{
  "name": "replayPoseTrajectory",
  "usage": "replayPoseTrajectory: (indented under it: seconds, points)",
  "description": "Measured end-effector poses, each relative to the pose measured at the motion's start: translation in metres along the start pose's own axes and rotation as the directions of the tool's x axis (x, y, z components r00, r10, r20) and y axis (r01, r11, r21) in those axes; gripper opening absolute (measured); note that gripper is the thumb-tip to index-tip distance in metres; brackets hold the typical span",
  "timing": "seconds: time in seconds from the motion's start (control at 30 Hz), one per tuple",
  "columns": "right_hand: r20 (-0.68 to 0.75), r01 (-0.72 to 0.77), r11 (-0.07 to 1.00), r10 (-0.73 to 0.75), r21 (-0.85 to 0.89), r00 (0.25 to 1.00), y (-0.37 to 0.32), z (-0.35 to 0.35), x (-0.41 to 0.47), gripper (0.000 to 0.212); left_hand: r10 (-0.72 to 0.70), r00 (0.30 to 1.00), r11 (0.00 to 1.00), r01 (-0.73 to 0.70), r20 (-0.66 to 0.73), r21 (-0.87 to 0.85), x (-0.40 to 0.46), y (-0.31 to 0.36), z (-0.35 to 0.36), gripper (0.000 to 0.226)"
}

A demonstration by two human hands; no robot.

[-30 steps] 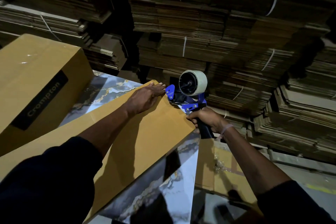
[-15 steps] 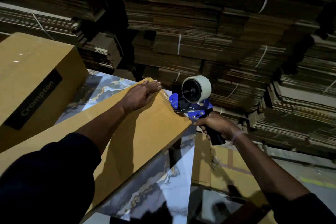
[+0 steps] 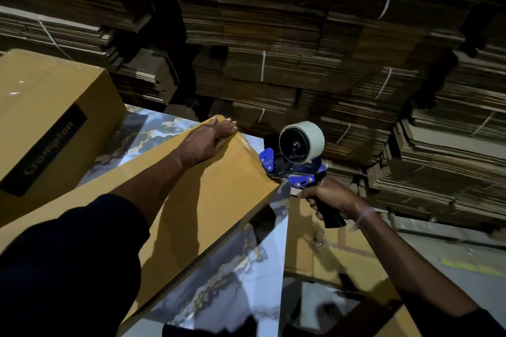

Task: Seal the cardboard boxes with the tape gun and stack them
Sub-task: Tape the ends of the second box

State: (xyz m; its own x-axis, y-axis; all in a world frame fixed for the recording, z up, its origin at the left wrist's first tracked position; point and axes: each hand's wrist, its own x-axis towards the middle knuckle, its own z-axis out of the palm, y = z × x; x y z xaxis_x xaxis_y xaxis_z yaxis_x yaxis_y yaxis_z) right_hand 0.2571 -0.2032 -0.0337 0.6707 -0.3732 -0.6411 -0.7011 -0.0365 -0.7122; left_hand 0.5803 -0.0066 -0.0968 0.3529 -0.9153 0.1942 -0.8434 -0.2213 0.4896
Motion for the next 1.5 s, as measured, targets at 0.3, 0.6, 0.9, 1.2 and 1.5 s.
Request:
replayPoseTrajectory:
  seconds: [0.3, 0.6, 0.9, 1.2, 1.5]
  points:
    - [-0.018, -0.059, 0.998, 0.059, 0.030, 0.998, 0.024, -0.007, -0.019, 0.026, 0.005, 1.000, 1.000, -0.005, 0.006, 0.003, 0.000, 0.002, -0.001, 0.054]
    - [-0.044, -0.065, 0.997, 0.067, 0.047, 0.997, 0.046, -0.003, -0.028, 0.027, -0.024, 1.000, 0.999, 0.024, -0.008, 0.034, -0.002, 0.016, -0.003, 0.048]
    - [-0.058, -0.045, 0.996, 0.050, 0.070, 0.997, 0.051, 0.004, -0.029, 0.028, 0.328, 0.928, 0.935, -0.346, 0.179, 0.081, -0.020, 0.076, 0.027, 0.055]
    - [-0.103, -0.030, 0.994, 0.040, 0.101, 0.994, 0.054, 0.014, -0.034, 0.030, 0.344, 0.930, 0.937, -0.349, 0.129, 0.024, -0.028, 0.103, 0.049, 0.044]
    - [-0.135, -0.073, 0.992, 0.087, 0.106, 0.987, 0.080, 0.008, -0.045, 0.018, 0.306, 0.940, 0.952, -0.307, 0.153, -0.019, -0.027, 0.100, 0.050, 0.049]
